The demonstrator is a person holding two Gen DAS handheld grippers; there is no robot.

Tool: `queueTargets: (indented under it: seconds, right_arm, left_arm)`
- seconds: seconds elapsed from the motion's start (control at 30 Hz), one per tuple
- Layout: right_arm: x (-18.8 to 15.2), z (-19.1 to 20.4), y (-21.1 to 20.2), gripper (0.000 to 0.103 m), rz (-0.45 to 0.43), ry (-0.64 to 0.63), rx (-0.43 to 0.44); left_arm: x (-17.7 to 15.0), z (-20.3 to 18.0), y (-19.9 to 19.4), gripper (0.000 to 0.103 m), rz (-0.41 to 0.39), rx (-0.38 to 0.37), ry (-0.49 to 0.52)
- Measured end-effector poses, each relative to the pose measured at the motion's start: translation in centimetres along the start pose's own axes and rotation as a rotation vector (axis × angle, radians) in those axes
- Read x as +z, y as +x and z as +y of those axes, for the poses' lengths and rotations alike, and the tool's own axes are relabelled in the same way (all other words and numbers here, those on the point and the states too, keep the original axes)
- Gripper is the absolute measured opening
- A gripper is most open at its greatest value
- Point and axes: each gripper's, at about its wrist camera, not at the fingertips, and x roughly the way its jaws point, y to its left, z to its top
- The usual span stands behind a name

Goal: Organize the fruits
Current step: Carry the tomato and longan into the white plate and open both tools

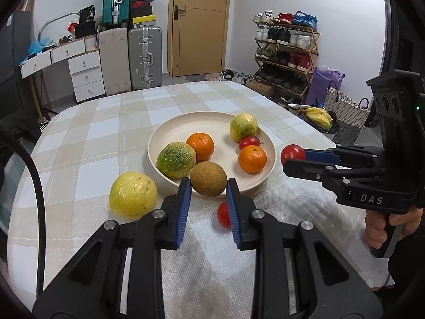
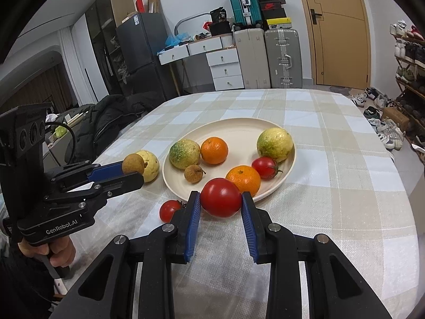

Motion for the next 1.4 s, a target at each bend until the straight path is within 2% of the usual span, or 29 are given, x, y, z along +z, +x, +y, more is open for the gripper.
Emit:
queueTargets:
  seconds: [0.37, 0.6, 0.83, 1.4]
  right_arm:
    - [1.0, -0.1, 0.2, 0.031, -0.039, 0.007, 0.001]
    - [2.3, -0.8, 0.6, 0.031, -0.047, 0.045, 0.035]
    - [3.3, -1.4, 1.2, 0.031, -0.050, 0.063, 0.022]
    - [4.2, -2.1, 4.8, 0.031, 0.023, 0.107, 0.019]
  left_arm:
    - [0.6, -0.1, 0.6, 0.024, -0.015, 0.005, -0.009]
    - [1.2, -0.2, 2.0, 0.024, -0.007, 0.002, -0.018]
    - [2.1, -0.5, 3.6, 0.024, -0.001, 0.005, -0.016]
    - [3.0, -1.0, 8.4, 0.024, 0.046, 0.016, -0.003]
